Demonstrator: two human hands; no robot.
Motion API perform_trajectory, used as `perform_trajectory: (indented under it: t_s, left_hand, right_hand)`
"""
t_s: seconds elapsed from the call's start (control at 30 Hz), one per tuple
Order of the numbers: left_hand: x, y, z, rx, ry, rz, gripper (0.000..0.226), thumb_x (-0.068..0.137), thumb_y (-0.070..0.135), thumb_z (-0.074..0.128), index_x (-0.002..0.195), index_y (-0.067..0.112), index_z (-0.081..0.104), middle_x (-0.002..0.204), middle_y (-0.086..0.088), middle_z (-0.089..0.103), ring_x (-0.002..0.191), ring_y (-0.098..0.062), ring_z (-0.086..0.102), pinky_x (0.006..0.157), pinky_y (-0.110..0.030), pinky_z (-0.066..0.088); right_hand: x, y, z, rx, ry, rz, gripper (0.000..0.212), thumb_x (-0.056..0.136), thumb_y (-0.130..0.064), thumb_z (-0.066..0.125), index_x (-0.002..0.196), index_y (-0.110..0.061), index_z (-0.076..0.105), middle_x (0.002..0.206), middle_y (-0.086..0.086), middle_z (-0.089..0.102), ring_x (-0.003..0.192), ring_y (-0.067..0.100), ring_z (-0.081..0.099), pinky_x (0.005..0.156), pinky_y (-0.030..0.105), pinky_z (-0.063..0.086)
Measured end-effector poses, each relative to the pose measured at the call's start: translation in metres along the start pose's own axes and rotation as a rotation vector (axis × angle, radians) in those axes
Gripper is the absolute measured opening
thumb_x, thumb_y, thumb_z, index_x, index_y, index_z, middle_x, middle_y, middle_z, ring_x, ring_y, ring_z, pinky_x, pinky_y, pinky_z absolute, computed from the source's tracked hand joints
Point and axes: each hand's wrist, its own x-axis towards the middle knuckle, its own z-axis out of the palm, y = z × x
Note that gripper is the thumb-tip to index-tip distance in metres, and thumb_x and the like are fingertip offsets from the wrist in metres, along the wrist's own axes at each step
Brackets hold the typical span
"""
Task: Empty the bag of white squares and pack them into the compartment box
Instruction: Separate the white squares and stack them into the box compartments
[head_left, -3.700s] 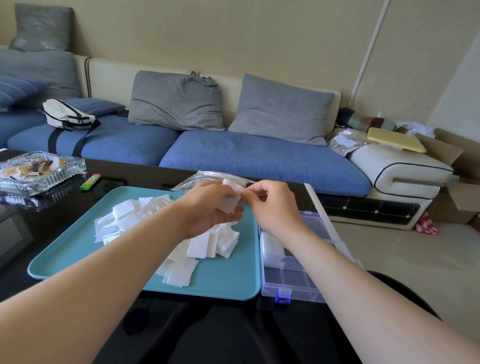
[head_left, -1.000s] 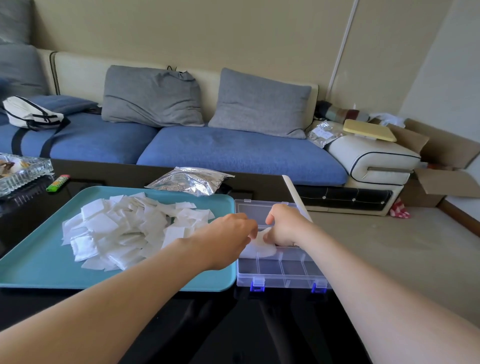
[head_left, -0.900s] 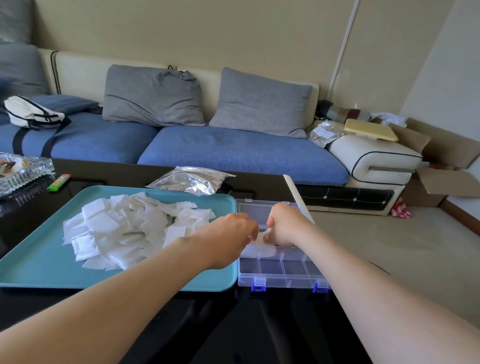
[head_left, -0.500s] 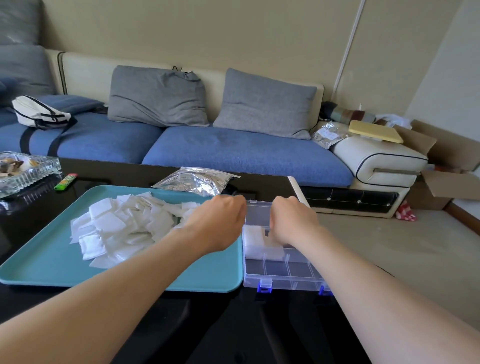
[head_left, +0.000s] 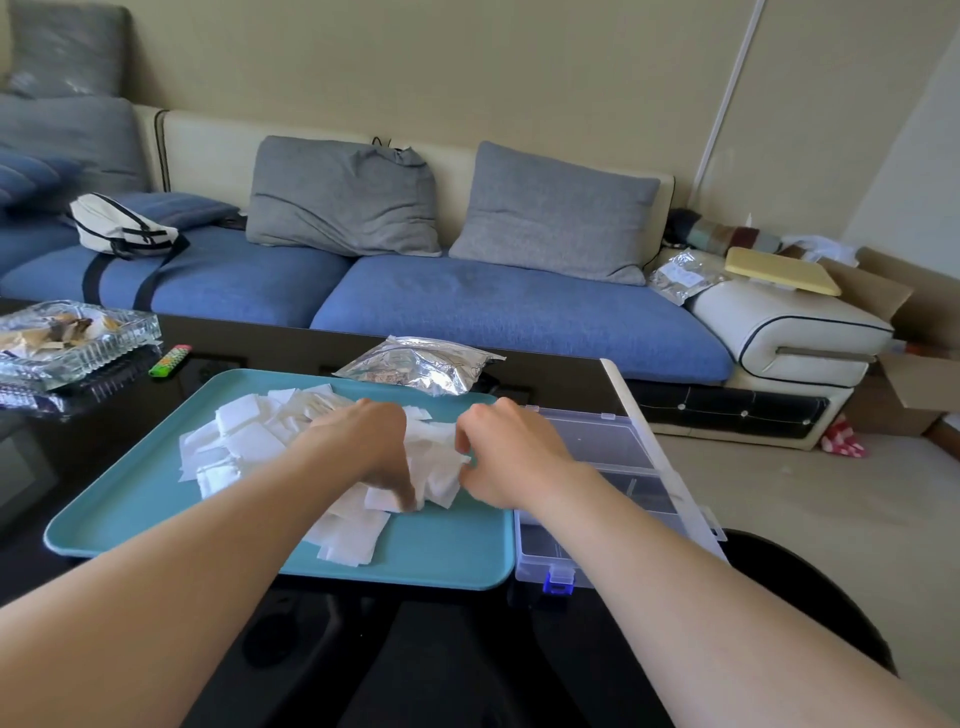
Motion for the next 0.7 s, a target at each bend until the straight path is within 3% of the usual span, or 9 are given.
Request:
perform_trajectory:
  t_s: [0.07,0.13,0.2,0.3,0.4,0.5,0.6,0.7]
  left_hand:
    - [0.002,-0.003,0.003,0.016,-0.058,0.005,0.078,0.058,0.054,0.096,0.116,0.018,0.058,0.105,-0.001,0.059,0.077,-0.019,0.065,0.08,-0.04,0.065]
    - [0.005,-0.006,0.005,0.015,-0.062,0.017,0.083,0.056,0.057,0.096,0.12,0.019,0.057,0.106,-0.001,0.06,0.08,-0.02,0.067,0.08,-0.04,0.065]
    - [0.007,-0.007,0.007,0.016,-0.05,0.035,0.078,0.059,0.055,0.094,0.117,0.019,0.058,0.105,0.0,0.061,0.08,-0.02,0.067,0.078,-0.04,0.065]
    - [0.01,-0.007,0.008,0.013,-0.05,0.059,0.067,0.067,0.048,0.092,0.118,0.018,0.06,0.109,-0.003,0.063,0.076,-0.02,0.069,0.074,-0.038,0.066]
    - [0.015,-0.01,0.009,-0.02,-0.06,0.046,0.059,0.072,0.04,0.088,0.119,0.017,0.06,0.109,-0.006,0.066,0.072,-0.023,0.075,0.07,-0.04,0.067]
    - [0.022,-0.015,0.008,-0.103,-0.099,0.05,0.061,0.078,0.036,0.086,0.127,0.02,0.055,0.115,-0.009,0.062,0.07,-0.026,0.077,0.066,-0.039,0.066]
    - [0.025,-0.018,0.004,-0.217,-0.076,0.08,0.042,0.085,0.032,0.082,0.118,0.024,0.057,0.121,-0.009,0.053,0.072,-0.032,0.077,0.054,-0.033,0.062]
    - [0.025,-0.019,0.002,-0.356,-0.053,0.092,0.032,0.091,0.023,0.077,0.117,0.021,0.058,0.118,-0.01,0.052,0.071,-0.032,0.077,0.056,-0.037,0.064]
  right_hand:
    - [0.005,-0.006,0.007,-0.016,-0.024,-0.035,0.025,0.089,-0.022,0.068,0.114,-0.017,0.069,0.113,0.01,0.065,0.106,0.039,0.064,0.08,0.04,0.053]
    - [0.009,-0.011,0.015,-0.03,-0.042,-0.063,0.028,0.091,-0.028,0.067,0.117,-0.018,0.069,0.113,0.01,0.067,0.108,0.038,0.063,0.083,0.04,0.052]
    - [0.013,-0.014,0.022,-0.03,-0.06,-0.08,0.027,0.091,-0.033,0.066,0.115,-0.02,0.068,0.109,0.008,0.068,0.108,0.037,0.063,0.079,0.038,0.047]
    - [0.019,-0.016,0.028,0.027,-0.091,-0.064,0.023,0.086,-0.043,0.073,0.093,-0.022,0.065,0.089,0.002,0.059,0.097,0.035,0.063,0.073,0.036,0.041]
    - [0.024,-0.014,0.029,0.084,-0.122,-0.02,0.03,0.081,-0.038,0.074,0.107,-0.022,0.07,0.101,0.004,0.062,0.107,0.034,0.061,0.079,0.039,0.053]
    - [0.027,-0.007,0.027,0.163,-0.164,0.023,0.024,0.075,-0.026,0.067,0.096,-0.019,0.076,0.099,0.004,0.066,0.106,0.029,0.062,0.08,0.045,0.062]
    - [0.027,-0.001,0.027,0.214,-0.155,0.044,0.025,0.067,-0.031,0.068,0.084,-0.015,0.078,0.091,0.005,0.07,0.096,0.023,0.061,0.075,0.045,0.063]
    - [0.025,-0.002,0.029,0.233,-0.094,0.045,0.023,0.066,-0.033,0.073,0.078,-0.014,0.075,0.087,0.005,0.069,0.091,0.027,0.063,0.071,0.045,0.062]
